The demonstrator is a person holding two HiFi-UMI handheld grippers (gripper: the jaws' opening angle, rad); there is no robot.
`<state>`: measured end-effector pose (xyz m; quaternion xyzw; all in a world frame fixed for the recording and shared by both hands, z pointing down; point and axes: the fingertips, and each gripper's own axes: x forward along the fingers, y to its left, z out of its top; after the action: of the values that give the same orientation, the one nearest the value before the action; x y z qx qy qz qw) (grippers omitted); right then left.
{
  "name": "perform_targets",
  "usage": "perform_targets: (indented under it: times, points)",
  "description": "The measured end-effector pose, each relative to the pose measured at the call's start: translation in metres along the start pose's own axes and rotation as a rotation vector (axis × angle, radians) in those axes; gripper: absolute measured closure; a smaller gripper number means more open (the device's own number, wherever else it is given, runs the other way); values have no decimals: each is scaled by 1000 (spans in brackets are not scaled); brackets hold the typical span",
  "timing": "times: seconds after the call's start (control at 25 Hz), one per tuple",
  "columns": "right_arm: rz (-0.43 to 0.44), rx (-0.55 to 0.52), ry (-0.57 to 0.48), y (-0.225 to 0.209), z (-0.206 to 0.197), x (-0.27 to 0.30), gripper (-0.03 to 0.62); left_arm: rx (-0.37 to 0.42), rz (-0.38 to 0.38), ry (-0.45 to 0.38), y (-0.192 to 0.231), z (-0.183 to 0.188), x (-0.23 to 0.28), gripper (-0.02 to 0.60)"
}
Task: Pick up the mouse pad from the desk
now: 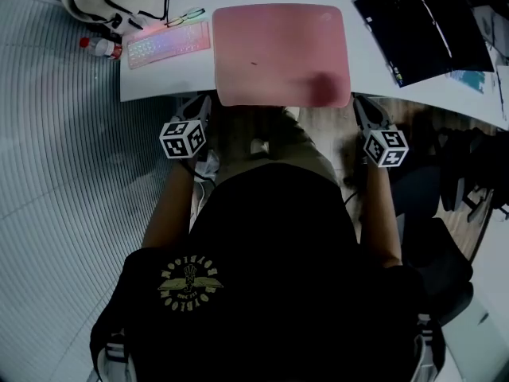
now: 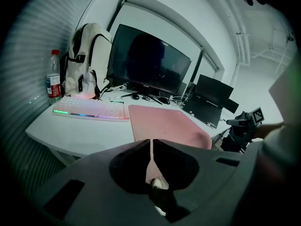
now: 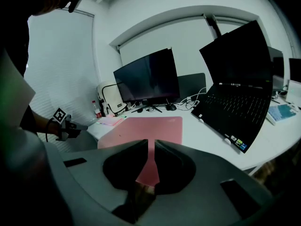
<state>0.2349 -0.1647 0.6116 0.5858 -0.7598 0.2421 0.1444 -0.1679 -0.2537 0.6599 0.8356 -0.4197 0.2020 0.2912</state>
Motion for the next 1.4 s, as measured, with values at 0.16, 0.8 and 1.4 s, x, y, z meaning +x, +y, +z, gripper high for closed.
perform_targets:
  times: [0.16,0.8,1.4]
  points:
    - [5,7,85,-19,-28,12,526,-18,-16,41,1,-12,19,534]
    - [82,146,354,-61,-118,66,356,-102,-110,234,15,-71,89,299]
    - [194,157,461,-45,-145,112,339,-144,-240,377,7,-104,126,267]
